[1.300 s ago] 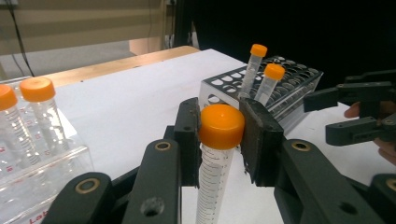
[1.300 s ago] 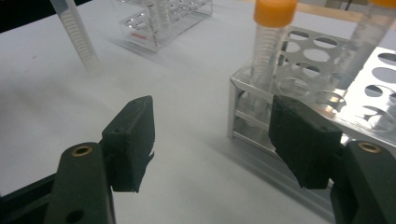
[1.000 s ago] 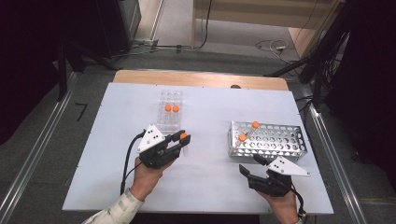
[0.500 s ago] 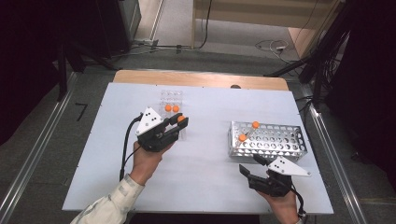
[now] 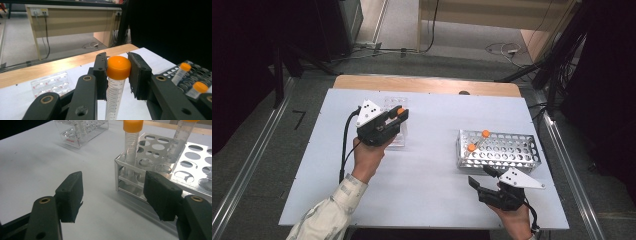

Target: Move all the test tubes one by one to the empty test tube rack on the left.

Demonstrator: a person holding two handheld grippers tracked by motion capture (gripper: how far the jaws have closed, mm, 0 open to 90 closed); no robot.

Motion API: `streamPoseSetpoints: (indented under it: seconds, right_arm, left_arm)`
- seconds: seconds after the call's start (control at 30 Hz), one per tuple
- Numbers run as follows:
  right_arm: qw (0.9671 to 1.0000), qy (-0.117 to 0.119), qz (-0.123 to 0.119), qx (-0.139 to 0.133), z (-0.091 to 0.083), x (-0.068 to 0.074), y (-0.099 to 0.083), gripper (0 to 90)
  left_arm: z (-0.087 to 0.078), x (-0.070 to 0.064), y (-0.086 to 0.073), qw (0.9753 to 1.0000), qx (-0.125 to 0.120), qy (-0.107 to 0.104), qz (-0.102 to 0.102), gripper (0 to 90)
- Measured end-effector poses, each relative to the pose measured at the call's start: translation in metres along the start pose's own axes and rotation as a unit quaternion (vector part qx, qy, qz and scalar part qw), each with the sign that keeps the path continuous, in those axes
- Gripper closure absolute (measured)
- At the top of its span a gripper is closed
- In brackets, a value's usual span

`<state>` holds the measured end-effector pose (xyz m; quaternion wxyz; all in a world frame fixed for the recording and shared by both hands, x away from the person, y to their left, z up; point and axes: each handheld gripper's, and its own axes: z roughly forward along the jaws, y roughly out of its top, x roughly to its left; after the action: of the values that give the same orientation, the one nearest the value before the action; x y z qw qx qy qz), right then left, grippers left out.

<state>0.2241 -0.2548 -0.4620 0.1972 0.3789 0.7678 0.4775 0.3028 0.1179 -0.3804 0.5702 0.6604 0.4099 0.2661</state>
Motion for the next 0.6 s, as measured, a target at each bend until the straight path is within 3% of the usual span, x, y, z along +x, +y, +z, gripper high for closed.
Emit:
streamPoseSetpoints:
  seconds: [0.6]
  right_arm:
    - [1.0000, -0.001, 0.001, -0.002, -0.001, 0.000, 0.000, 30.7]
  left_arm:
    - [0.017, 0.012, -0.006, 0.9989, 0.010, 0.045, 0.012, 69.9]
